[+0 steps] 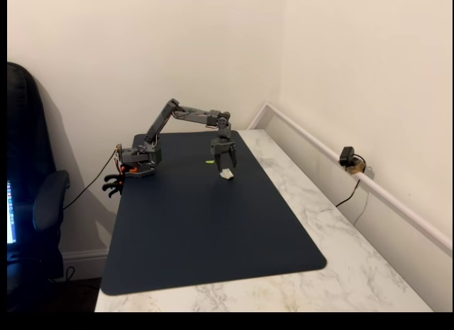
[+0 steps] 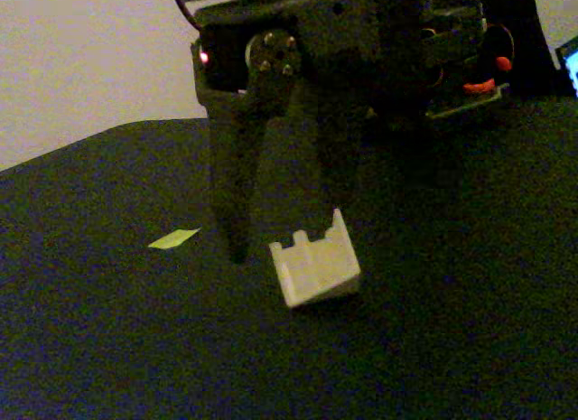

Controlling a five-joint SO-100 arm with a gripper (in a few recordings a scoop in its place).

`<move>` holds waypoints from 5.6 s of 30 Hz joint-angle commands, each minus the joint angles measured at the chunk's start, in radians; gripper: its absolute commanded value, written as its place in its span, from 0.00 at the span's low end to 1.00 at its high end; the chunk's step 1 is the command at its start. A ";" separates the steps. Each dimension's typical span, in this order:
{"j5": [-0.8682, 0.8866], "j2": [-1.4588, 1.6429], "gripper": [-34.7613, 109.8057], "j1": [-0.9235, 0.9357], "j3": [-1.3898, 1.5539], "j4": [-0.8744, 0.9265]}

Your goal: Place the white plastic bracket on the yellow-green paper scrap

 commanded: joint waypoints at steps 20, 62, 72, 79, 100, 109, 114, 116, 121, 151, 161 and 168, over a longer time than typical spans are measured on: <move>0.012 -0.193 0.45 -0.003 -0.362 0.126; -0.063 0.400 0.24 0.107 0.328 -0.051; -0.080 0.635 0.24 0.261 0.693 -0.199; -0.075 0.650 0.24 0.347 0.759 -0.273; -0.078 0.566 0.24 0.505 0.804 -0.374; -0.071 0.515 0.26 0.512 0.788 -0.382; -0.071 0.514 0.42 0.514 0.784 -0.362; -0.071 0.518 0.44 0.514 0.784 -0.356; -0.067 0.552 0.54 0.517 0.790 -0.339; -0.344 1.476 0.24 0.255 1.502 -0.727; -0.505 1.712 0.24 0.296 1.738 -0.727; -0.583 1.991 0.26 0.328 1.865 -0.589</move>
